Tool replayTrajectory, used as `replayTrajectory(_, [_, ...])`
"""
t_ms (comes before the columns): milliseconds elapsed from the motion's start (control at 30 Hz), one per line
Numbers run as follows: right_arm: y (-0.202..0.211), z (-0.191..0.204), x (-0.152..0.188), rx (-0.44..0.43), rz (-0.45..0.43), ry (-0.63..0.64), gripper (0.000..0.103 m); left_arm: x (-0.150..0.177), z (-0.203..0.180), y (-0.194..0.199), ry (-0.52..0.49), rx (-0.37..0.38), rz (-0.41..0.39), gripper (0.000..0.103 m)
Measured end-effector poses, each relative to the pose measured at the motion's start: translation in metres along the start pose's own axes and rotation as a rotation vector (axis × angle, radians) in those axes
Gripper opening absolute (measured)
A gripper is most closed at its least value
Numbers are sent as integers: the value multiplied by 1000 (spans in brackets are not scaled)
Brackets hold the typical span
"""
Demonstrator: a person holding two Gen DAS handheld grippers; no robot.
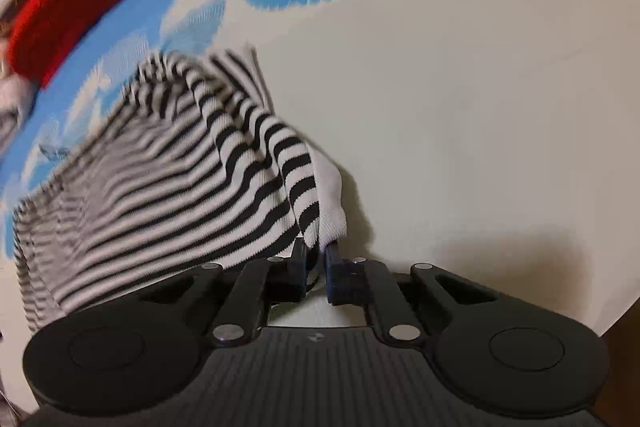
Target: Fold small clothes
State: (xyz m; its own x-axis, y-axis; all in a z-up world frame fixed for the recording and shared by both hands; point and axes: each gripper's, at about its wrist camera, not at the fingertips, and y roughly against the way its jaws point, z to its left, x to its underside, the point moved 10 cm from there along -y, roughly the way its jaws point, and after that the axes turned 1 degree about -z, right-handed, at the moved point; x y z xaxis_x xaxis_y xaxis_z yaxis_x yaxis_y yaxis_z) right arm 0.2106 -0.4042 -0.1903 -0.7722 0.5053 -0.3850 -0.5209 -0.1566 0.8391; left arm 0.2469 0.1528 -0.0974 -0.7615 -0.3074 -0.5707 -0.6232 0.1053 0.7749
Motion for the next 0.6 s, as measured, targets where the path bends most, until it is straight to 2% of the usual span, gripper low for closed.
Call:
replayTrajectory(67, [7,1,-1,2,-20,21,8,3,-6,4,-5,20,-4,68])
replayTrajectory(167, [9,9,5,35,-13,93,13,9,-11,2,-49,6,15,68])
replayTrajectory(233, [20,12,1,86,-81,135,17,11,-13,-2,-64,-8,25,68])
replayTrajectory(300, [29,19,-10,60,-145,143,18,14,-12,-6,-60,-13,30,68])
replayTrajectory(400, [40,29,-10,-1,-180,143,21,16,-15,-6,-65,-2,26,68])
replayTrajectory(500, [45,33,-10,7,-204,191,21,16,-20,-7,-95,-1,15,68])
replayTrajectory(600, [56,37,-17,20,-267,224,22,13,-23,-5,-128,-24,-15,67])
